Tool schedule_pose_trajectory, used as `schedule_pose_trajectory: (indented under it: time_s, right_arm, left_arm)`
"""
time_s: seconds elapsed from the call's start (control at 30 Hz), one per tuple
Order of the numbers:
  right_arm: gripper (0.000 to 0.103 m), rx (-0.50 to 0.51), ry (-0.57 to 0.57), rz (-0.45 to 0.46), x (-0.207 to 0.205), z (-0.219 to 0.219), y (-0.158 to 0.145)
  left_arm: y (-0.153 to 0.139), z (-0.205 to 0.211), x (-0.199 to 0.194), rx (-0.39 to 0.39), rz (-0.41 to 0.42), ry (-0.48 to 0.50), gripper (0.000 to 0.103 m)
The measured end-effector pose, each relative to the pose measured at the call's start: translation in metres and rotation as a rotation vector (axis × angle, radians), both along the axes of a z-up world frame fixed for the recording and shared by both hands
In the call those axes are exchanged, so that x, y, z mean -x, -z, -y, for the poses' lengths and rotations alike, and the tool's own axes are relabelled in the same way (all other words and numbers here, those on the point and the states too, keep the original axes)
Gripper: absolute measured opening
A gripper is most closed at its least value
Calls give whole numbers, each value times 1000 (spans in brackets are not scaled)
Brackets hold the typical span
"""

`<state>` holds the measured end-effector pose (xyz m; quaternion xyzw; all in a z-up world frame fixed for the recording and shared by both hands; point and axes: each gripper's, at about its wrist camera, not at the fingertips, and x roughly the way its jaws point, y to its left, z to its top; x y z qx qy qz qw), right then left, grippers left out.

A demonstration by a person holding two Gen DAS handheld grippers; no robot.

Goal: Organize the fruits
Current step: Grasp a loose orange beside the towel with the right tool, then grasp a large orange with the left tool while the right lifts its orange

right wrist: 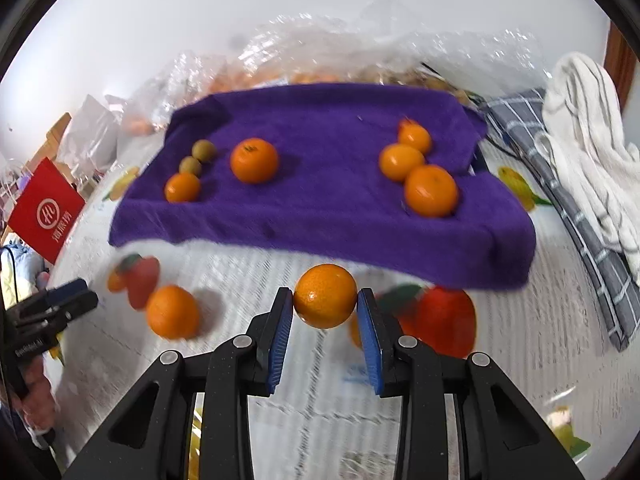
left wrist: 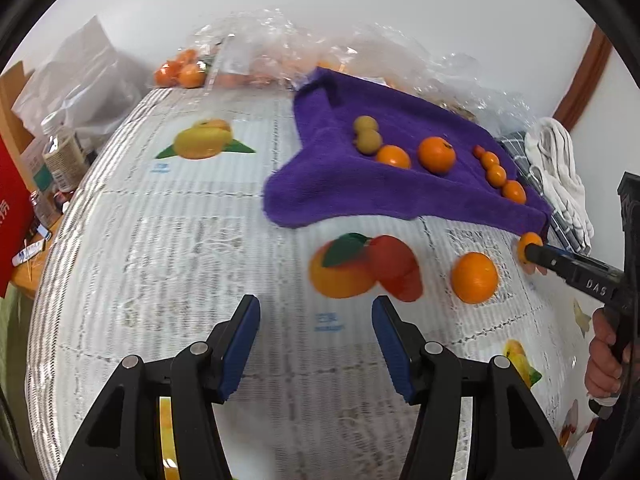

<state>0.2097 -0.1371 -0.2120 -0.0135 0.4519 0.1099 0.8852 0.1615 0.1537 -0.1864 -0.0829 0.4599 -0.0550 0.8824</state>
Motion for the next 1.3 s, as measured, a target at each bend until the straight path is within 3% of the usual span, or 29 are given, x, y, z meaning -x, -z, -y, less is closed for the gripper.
schedule_pose_trajectory:
  time_s: [0.17,0.37,0.43,0.63,0.83,1.1,1.2,1.3]
  right_arm:
    - [33,-2,-19,13,3,2,9]
    - [36,-5,-23,18,-7,1,18]
    - [32,-11,-30,39,-7,2,16]
    - [31,-4,-12,71,3,23,5]
    - [29,-3,33,73,19,58,-1]
    - [31,-9,3,66,29,67,4]
    - [42,0,-1,58,25,65,6]
    - [44,4,-13,37,18,59,13]
  left_arm:
    - [2,8,1,-32,-22,4,56]
    - [1,4,3,-14,-40,-24,56]
    - [0,8,2,-13,-37,-14,54]
    - [-17,45,-3,16,19,82,54]
    - [-17,92,-19,30,15,178,56]
    - [0,121,-31,-30,-9,179,56]
    - [3,120,-34,-28,-9,165,45]
    - [2,115,-34,6,-13,177,37]
